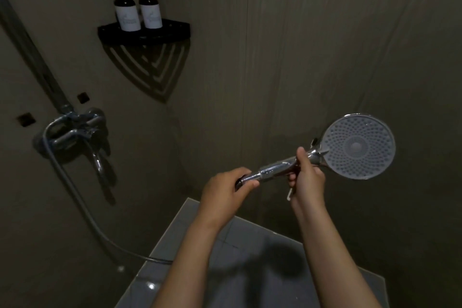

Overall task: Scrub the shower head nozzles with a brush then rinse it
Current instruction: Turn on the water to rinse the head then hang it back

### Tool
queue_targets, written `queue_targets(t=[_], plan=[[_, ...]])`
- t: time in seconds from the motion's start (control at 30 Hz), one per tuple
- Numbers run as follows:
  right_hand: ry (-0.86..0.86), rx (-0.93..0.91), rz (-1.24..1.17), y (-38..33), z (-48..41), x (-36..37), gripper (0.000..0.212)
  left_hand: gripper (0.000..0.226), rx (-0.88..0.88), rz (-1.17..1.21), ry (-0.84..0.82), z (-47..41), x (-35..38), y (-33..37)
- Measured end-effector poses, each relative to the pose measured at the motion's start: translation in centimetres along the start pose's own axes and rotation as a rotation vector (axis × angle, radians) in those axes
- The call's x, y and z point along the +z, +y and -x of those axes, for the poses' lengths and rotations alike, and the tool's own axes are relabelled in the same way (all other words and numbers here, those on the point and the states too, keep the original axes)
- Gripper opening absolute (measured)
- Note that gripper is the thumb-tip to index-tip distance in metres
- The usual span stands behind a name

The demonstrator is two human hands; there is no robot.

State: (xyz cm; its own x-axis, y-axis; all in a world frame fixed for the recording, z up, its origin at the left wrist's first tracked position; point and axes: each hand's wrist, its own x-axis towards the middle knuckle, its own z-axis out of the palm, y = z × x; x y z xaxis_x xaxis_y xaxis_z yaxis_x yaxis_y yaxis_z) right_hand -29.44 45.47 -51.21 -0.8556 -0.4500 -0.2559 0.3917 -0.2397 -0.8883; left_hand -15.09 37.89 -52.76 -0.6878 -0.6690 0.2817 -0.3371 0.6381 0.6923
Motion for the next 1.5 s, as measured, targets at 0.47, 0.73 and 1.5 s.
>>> queue_targets(t=[0.47, 0.73, 1.5], plan=[[-0.178, -0.051, 0.055, -0.8, 0.9, 0.2, 0.021, 0.021, -0.253, 0.606, -0.328, -0.3, -0.9, -0.1], [-0.249, -0.053, 0.036, -0.8, 0.9, 0.6, 0.017, 0.028, -0.247, 0.652, -0.554, -0.4, -2.0, -0.5], [-0.045, -0.045, -0.020, -0.9, 0.1, -0.1, 0.017, 0.015, -0.060, 0.155, -0.008, -0.5, 1.0, 0.5]])
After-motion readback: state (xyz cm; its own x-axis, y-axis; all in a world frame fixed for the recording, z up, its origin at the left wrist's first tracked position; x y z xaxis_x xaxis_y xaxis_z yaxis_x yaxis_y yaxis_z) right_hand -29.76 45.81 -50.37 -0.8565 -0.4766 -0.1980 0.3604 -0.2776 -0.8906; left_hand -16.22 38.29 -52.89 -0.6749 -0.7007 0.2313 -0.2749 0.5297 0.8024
